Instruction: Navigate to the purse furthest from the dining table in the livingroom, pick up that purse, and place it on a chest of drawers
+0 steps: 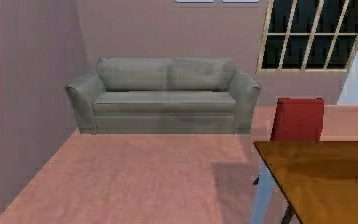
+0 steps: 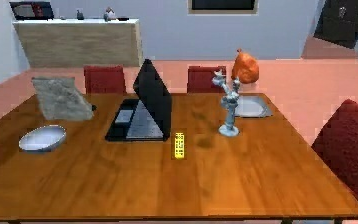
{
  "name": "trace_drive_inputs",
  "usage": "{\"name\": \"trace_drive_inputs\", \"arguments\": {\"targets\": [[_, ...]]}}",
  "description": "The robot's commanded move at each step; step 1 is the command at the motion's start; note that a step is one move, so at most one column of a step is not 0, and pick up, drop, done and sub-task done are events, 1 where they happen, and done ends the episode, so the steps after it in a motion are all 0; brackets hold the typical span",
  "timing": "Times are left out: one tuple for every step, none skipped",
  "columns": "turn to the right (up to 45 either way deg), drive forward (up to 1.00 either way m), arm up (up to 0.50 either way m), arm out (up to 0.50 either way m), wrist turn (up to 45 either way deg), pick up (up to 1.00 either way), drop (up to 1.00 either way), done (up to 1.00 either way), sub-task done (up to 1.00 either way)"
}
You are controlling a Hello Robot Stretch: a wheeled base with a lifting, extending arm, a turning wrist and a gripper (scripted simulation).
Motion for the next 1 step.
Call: {"name": "trace_drive_inputs", "arguments": {"targets": [[3.0,0.0,0.0,0.0,0.0,0.0,0.0,0.0,0.0]]}}
